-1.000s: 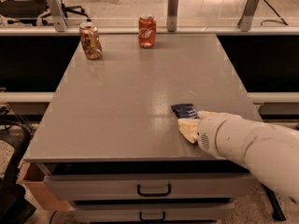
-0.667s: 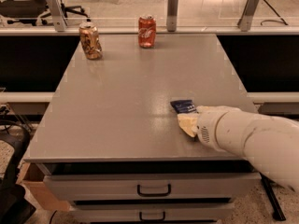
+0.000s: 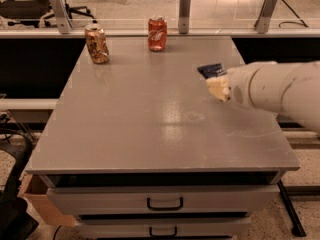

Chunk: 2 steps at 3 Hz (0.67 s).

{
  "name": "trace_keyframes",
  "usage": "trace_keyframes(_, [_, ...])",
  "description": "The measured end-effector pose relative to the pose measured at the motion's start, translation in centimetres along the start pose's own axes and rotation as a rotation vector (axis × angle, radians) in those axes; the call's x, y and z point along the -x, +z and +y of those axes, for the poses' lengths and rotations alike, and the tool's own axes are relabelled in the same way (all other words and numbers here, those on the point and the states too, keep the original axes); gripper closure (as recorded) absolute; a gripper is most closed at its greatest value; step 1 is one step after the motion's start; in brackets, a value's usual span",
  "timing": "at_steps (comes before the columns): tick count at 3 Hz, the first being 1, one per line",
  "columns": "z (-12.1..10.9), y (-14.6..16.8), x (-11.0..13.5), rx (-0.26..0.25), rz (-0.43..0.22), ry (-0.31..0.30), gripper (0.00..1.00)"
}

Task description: Move rxbar blueberry near coke can

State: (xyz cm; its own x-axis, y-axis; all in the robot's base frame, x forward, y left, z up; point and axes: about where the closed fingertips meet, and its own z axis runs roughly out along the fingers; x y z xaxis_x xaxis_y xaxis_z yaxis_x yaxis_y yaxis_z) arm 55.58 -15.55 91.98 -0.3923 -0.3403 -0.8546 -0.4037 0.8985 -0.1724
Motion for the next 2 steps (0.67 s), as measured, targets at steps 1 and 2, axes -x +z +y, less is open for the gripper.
trace_keyframes(1, [-3.4, 2.9, 3.0, 0.018, -0.002, -0.044, 1.0])
trace_keyframes(2, [-5.7, 9.1, 5.6, 0.131, 0.027, -0.098, 1.0])
